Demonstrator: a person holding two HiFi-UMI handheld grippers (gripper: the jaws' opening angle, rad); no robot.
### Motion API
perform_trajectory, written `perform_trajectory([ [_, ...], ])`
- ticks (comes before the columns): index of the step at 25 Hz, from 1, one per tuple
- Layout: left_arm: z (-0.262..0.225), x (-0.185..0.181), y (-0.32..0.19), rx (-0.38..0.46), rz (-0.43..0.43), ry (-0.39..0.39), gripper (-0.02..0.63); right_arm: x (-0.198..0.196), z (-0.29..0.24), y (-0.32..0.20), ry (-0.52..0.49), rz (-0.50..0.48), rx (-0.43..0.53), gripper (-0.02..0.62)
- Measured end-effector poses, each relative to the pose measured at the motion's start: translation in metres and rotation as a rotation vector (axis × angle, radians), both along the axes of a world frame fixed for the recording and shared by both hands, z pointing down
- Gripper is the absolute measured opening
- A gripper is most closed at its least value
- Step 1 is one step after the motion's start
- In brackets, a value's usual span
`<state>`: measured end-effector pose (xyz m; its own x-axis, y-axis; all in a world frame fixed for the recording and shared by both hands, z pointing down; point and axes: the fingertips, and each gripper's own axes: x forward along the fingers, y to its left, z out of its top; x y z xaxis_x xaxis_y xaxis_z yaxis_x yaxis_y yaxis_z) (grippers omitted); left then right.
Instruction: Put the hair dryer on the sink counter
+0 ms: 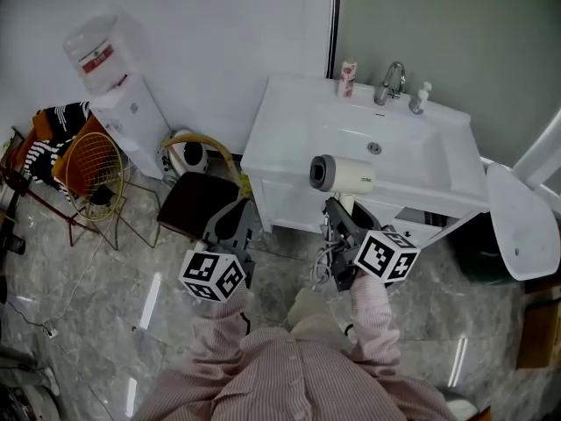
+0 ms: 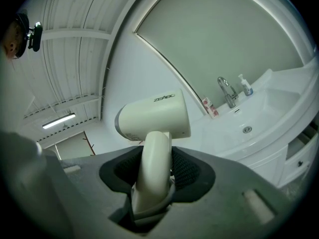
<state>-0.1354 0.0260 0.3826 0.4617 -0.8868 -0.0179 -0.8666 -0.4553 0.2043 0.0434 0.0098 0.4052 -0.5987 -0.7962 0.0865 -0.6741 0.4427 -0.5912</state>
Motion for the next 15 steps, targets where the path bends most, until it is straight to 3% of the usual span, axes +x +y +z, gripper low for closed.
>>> perform_trajectory([
  [7, 0.010, -0.004, -0.037, -0.021, -0.005, 0.017, -0.002, -0.003, 0.008, -0.038, 0.002, -0.001, -0.018, 0.167],
  [15, 0.024, -0.012, -0.114, -0.061, -0.010, 0.024, -0.002, -0.007, 0.016, -0.116, 0.007, 0.000, -0.045, 0.168],
])
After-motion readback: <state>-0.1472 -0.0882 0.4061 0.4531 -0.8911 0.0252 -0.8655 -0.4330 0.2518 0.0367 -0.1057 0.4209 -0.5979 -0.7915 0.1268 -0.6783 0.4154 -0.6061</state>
